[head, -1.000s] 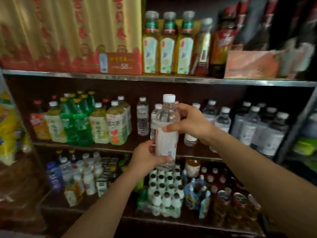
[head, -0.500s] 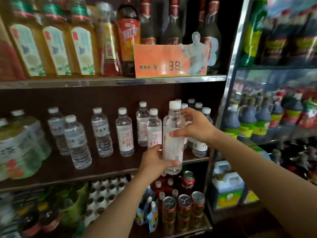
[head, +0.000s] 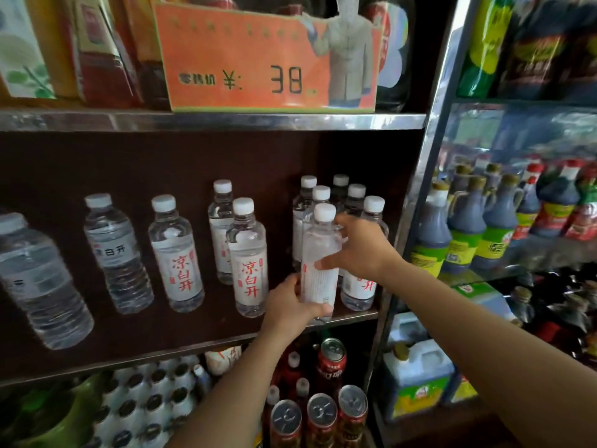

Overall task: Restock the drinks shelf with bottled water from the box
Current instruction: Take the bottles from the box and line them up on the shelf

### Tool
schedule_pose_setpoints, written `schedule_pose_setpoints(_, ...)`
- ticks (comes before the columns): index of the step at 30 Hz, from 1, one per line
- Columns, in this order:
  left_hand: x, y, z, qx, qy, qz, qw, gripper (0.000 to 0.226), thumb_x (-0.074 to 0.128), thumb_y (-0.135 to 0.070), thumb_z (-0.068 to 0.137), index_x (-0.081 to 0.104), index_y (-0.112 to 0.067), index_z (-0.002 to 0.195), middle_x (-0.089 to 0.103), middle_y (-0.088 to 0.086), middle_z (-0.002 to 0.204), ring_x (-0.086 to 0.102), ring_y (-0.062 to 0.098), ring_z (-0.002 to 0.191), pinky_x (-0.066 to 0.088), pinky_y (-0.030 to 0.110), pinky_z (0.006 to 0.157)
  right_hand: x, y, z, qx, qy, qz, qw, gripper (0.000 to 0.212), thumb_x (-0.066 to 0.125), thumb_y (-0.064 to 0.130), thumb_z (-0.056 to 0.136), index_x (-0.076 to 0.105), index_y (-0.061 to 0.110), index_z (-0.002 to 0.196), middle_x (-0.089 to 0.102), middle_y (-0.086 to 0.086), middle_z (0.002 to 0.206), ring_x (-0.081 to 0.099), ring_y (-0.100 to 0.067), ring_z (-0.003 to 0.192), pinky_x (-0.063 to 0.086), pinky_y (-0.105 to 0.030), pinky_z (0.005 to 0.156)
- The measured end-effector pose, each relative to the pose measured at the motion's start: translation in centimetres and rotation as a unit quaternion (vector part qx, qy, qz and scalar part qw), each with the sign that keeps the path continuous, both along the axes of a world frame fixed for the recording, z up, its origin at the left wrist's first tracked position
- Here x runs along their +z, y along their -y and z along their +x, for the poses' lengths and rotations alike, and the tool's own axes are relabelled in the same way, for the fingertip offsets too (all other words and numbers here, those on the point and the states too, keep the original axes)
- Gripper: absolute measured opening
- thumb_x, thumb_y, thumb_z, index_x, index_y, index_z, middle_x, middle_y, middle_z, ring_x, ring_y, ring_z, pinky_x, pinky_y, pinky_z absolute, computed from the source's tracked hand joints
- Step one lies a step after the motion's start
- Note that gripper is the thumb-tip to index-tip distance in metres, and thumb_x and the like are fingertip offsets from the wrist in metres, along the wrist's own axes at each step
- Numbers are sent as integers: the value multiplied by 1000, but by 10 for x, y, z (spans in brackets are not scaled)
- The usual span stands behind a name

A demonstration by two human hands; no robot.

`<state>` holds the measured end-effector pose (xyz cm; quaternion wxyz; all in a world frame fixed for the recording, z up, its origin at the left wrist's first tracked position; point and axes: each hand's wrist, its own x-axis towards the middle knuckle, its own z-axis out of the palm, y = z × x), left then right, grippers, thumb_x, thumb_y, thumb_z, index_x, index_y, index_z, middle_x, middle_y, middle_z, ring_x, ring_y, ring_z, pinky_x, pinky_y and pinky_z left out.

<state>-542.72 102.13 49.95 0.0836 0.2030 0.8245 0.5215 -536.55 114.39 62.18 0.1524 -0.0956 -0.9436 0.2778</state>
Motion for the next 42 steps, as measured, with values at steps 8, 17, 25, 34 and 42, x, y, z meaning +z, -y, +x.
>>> schedule_pose_setpoints(8,0,-24,-3,43,-18,-7,999,67,88,-30,55,57,-18,114,66,-5,113,63,11,99,48,19,78,-1,6,-1,-100,-39,140,984,59,83,27,72,51,10,118,60,-9,113,60,-28,101,41,-27,72)
schedule_pose_setpoints(17,11,-38,18,105,-4,-57,993,78,88,-37,56,48,-13,118,62,5,122,61,25,111,51,36,92,-7,17,8,-118,-48,197,972,34,70,9,81,48,8,107,60,-11,101,59,-30,91,36,-29,64)
schedule_pose_setpoints(25,27,15,27,20,119,-45,992,88,80,-31,72,34,-5,142,43,8,145,43,21,132,37,22,98,-10,39,17,-143,-57,162,975,16,66,23,82,59,13,93,64,-6,80,62,-29,77,40,-28,58)
schedule_pose_setpoints(34,70,195,43,32,231,65,970,18,65,-18,88,59,-14,104,61,5,103,62,18,88,48,30,84,3,203,-1,109,53,-149,981,16,78,28,76,68,18,85,71,-7,86,66,-20,83,52,-32,76)
schedule_pose_setpoints(42,69,446,85,169,241,4,956,31,62,-31,90,60,-17,118,64,2,116,63,18,101,47,30,89,-10,394,5,299,235,-134,915,23,66,29,88,65,17,108,63,-5,95,57,-15,84,43,-24,64)
